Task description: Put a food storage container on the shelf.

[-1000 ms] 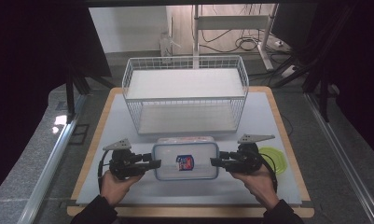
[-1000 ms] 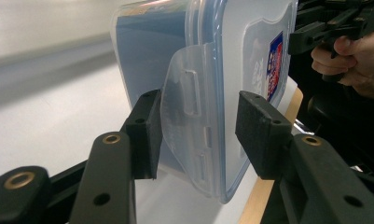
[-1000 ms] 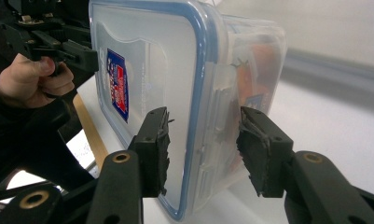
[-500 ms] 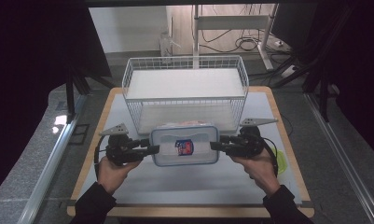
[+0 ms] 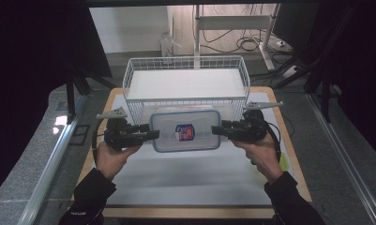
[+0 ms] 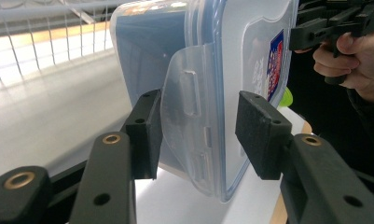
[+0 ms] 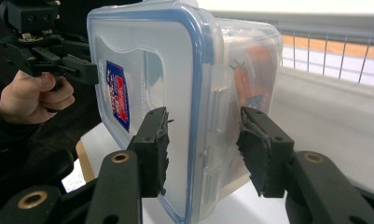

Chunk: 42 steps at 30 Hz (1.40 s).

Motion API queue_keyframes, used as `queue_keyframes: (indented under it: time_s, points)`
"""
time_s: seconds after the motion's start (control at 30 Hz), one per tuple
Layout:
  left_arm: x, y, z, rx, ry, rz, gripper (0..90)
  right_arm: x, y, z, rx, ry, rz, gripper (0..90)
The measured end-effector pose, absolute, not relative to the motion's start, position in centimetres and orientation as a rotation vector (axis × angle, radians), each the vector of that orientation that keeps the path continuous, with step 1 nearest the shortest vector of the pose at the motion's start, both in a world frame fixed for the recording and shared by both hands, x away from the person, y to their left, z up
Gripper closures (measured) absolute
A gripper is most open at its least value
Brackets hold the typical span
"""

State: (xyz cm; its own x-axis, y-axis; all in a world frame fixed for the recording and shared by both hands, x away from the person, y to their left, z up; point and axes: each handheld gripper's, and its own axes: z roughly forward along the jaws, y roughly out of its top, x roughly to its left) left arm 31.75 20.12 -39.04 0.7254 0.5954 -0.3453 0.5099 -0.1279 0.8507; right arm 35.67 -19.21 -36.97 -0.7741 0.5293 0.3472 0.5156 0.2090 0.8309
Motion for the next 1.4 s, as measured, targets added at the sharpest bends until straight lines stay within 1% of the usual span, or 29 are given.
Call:
queue_keyframes:
  time_s: [0.67,1.0,1.4]
  points:
    - [35.5,21.0,-34.4,1.751,0.863,0.132,52.2,39.7,-18.3,-32.6,1.032,2.376,1.715,53.3]
    - [37.8,21.2,-32.3,1.751,0.853,0.144,52.6,42.1,-18.2,-31.1,1.05,2.351,1.756,52.9]
    - [40.7,21.3,-31.6,1.73,0.872,0.131,52.5,45.0,-18.0,-30.2,1.103,2.317,1.769,52.2]
